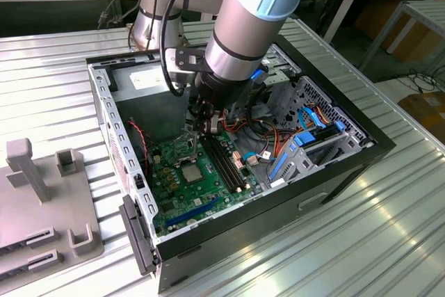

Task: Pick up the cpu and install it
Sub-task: 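Close the cpu cover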

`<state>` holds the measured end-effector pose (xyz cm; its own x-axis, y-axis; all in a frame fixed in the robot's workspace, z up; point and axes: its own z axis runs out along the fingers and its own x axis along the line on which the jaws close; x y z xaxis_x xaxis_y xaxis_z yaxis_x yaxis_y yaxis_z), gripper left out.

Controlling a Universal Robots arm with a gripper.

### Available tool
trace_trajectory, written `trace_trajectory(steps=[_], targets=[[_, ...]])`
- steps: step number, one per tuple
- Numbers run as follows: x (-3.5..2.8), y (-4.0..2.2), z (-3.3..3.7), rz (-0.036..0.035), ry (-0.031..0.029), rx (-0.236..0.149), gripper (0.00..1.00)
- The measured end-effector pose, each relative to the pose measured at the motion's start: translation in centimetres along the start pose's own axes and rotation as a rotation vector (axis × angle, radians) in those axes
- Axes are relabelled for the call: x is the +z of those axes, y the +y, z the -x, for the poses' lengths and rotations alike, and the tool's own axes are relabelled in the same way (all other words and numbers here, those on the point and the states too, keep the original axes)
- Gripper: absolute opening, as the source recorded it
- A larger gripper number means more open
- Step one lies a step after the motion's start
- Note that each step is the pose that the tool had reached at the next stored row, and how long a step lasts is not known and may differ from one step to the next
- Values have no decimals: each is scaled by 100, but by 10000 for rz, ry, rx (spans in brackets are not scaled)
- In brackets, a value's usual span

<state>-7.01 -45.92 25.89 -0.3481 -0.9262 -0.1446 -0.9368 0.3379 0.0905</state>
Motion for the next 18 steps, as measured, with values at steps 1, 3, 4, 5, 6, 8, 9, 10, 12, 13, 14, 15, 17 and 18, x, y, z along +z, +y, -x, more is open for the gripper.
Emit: trace_trajectory(steps=[1,3,4,5,6,8,9,10,12,13,14,15,17,18], targets=[[-1,-1,-3,1,1,-10,11],[-2,-4,-10,5,2,-34,11],[-2,-5,-14,7,4,-48,11],[-4,-8,-22,11,6,-76,11],[-6,-13,-36,18,11,-124,11],[-10,-19,-54,27,17,-182,11],[-11,-22,-60,29,18,-199,11],[-12,-25,-71,32,20,-223,11],[-15,-30,-84,37,24,-254,11],[-16,-33,-92,40,25,-272,11],[-18,-36,-100,42,26,-289,11],[-20,-41,-112,46,28,-313,11],[-23,-46,-128,50,31,-341,11],[-24,-49,-134,52,31,-353,11]])
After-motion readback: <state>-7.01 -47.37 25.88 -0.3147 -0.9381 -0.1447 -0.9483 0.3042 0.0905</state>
